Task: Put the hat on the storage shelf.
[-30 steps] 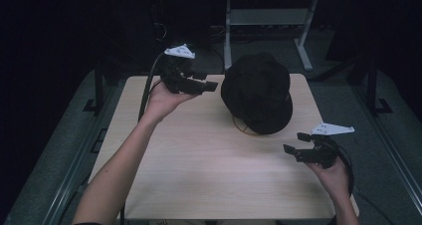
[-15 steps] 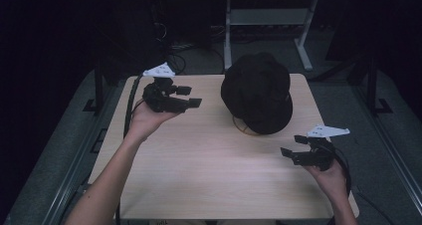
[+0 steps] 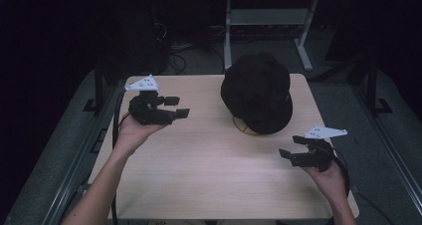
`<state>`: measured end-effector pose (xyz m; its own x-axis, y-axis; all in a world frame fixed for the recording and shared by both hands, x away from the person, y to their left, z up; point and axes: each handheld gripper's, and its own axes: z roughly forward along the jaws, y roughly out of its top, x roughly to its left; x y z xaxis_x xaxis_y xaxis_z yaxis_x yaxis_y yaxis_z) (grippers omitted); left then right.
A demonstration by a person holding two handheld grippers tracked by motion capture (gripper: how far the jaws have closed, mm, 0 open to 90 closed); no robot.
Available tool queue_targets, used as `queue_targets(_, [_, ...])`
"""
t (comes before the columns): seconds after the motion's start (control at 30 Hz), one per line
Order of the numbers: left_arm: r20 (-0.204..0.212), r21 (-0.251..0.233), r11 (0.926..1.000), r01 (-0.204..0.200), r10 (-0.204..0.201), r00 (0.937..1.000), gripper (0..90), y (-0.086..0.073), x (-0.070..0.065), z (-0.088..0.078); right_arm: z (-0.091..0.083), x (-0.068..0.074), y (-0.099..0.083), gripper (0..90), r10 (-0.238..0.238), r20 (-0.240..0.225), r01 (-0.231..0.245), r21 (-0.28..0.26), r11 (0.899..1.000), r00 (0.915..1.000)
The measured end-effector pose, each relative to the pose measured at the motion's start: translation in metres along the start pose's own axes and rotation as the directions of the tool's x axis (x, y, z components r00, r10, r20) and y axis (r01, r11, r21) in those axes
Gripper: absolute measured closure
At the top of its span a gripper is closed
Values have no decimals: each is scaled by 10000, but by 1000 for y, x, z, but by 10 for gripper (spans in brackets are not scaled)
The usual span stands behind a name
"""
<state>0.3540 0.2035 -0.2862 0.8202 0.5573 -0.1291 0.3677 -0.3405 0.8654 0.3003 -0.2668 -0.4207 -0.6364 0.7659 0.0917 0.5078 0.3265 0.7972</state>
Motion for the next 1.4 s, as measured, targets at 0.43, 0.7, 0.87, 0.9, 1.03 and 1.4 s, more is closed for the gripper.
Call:
queue_targets(0.43, [-40, 57, 10000, 40, -40, 10000, 344, -17, -2, -1, -1, 0, 0, 234, 35, 25, -35, -63, 10000, 10000])
queue_targets(0.7, [-45, -78, 9999, 98, -99, 9999, 311, -28, -3, -4, 1, 1, 0, 234, 46, 15, -46, 1, 10000, 10000])
queue_targets(0.87, [-115, -179, 9995, 252, -254, 9996, 310, -37, -1, -7, 3, 1, 0, 234, 31, -13, -31, 63, 10000, 10000])
queue_targets(0.9, [-168, -162, 9996, 250, -253, 9995, 308, -39, -1, -7, 3, 2, 0, 235, 29, 18, -30, 76, 10000, 10000])
queue_targets(1.03, [-207, -129, 9993, 358, -360, 9991, 304, -47, 1, -7, 4, 2, 0, 234, 33, 17, -33, 105, 9999, 10000])
queue_targets(1.4, [-310, 42, 9991, 415, -414, 9987, 281, -74, 1, -5, 6, 3, -1, 234, -12, -1, 12, 184, 9998, 10000])
